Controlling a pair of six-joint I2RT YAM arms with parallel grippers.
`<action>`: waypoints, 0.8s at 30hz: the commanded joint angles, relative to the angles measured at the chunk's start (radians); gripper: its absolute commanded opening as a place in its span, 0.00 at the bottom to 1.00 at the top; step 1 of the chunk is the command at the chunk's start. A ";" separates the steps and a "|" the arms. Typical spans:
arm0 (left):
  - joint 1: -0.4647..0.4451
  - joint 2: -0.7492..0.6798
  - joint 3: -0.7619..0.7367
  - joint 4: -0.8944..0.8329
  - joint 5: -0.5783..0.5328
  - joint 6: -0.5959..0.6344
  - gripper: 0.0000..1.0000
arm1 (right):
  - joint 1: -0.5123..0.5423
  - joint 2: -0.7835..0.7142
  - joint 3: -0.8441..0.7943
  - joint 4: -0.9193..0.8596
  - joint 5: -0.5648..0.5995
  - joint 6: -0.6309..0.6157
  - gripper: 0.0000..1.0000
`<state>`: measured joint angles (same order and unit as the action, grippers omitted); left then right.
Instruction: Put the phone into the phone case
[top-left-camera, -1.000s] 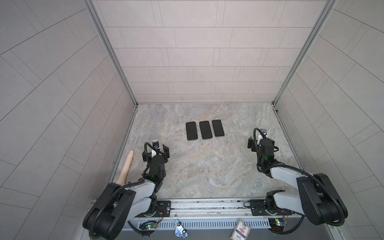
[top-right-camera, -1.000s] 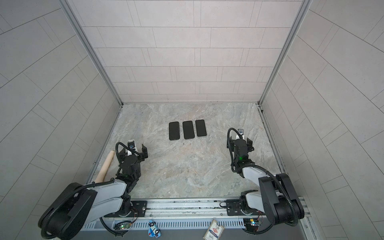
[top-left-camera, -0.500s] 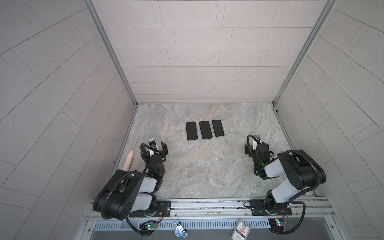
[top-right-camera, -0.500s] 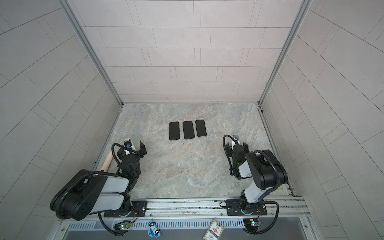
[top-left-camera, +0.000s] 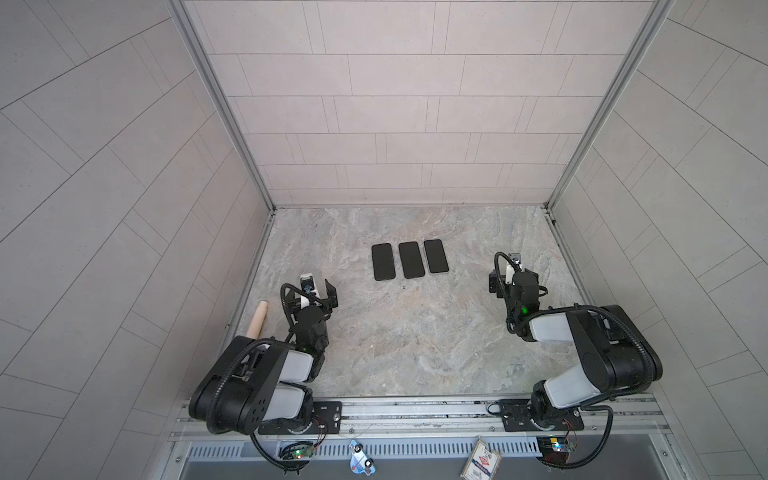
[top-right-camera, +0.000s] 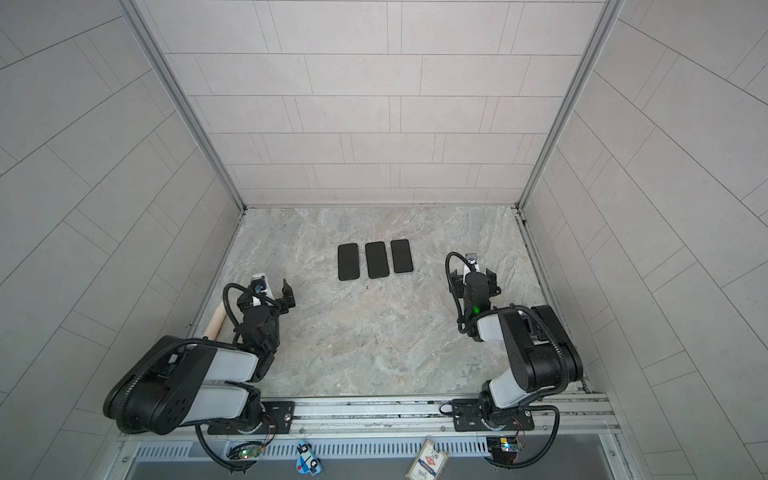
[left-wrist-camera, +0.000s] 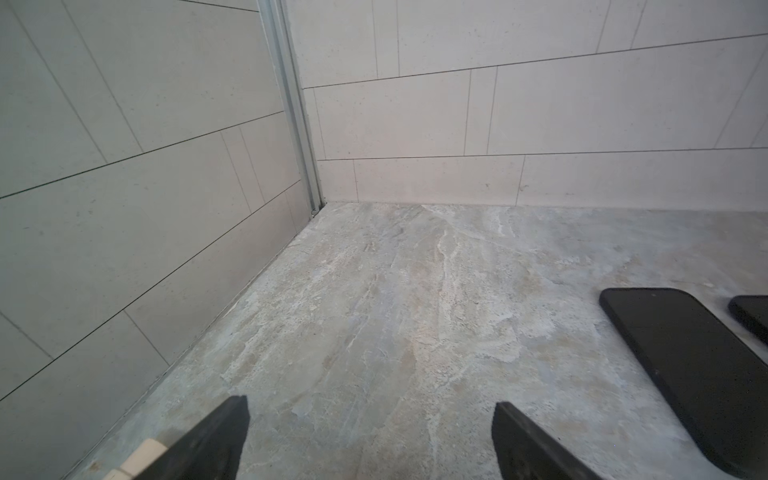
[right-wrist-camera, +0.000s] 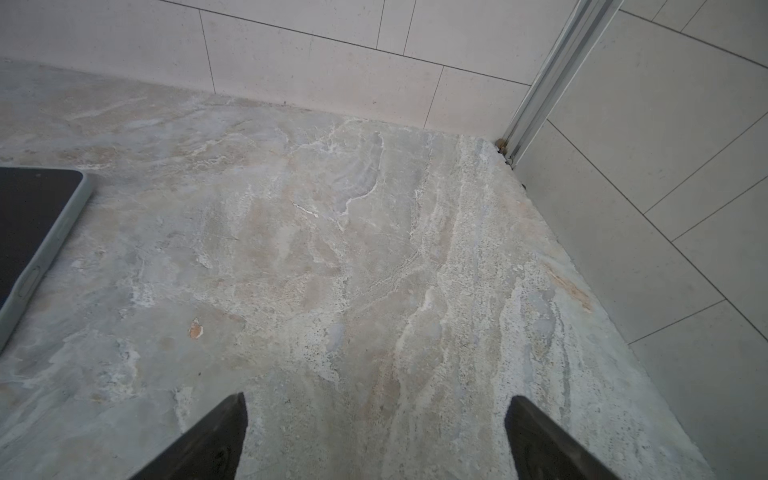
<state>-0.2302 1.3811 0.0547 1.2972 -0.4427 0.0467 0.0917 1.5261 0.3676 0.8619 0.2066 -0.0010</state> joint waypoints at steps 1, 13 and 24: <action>0.051 0.109 0.057 0.031 0.099 0.017 0.98 | 0.003 -0.033 0.012 -0.064 0.030 0.011 1.00; 0.194 0.200 0.382 -0.478 0.280 -0.073 1.00 | -0.054 -0.003 0.084 -0.169 -0.057 0.045 1.00; 0.191 0.206 0.351 -0.390 0.295 -0.060 1.00 | -0.053 -0.022 0.040 -0.105 0.045 0.093 1.00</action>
<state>-0.0406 1.5936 0.4129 0.9081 -0.1562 -0.0189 0.0383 1.5238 0.4236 0.7376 0.1894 0.0578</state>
